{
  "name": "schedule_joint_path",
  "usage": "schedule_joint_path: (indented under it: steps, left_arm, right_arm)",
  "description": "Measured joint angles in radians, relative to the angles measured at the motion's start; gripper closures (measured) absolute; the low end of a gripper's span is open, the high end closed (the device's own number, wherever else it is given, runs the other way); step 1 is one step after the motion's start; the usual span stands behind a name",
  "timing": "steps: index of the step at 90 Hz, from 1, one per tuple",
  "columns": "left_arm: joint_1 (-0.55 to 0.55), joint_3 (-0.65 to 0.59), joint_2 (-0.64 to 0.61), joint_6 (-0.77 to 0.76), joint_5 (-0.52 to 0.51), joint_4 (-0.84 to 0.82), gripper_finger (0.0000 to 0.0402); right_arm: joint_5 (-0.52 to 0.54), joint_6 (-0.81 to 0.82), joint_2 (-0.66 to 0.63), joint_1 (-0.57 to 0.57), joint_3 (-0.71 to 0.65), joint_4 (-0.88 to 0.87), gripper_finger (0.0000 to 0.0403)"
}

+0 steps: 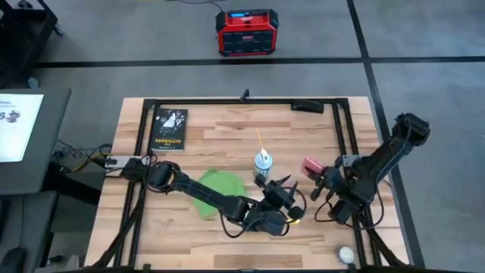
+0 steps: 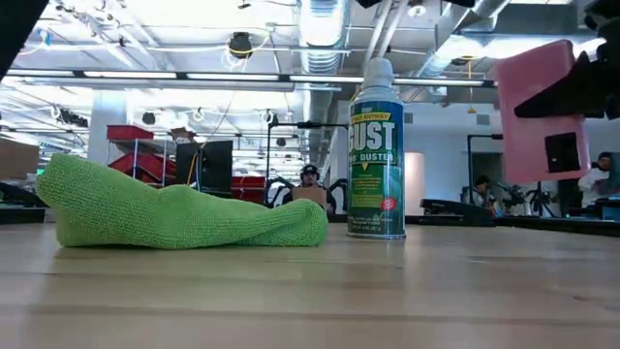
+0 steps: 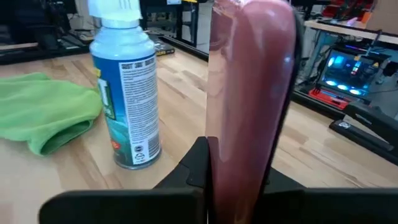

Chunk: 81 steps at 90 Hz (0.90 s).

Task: Apply microfiber cloth
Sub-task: Spray the pink cellphone using the spray bottle

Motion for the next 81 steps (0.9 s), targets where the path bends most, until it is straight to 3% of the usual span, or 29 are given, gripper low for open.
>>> schedule_joint_path:
  steps: [33, 56, 81]
  left_arm:
    - [-0.040, 0.000, 0.000, -0.475, -0.006, -0.467, 0.0257]
    - [-0.063, 0.000, 0.000, -0.570, -0.141, -0.582, 0.0257]
    - [-0.061, 0.000, 0.000, -0.825, -0.173, -0.796, 0.0257]
  right_arm:
    - [-0.003, 0.003, 0.000, 0.024, 0.000, 0.006, 0.0391]
    - [-0.003, -0.002, 0.000, 0.024, 0.000, 0.003, 0.0391]
    - [-0.003, -0.005, 0.000, 0.024, 0.000, 0.000, 0.0391]
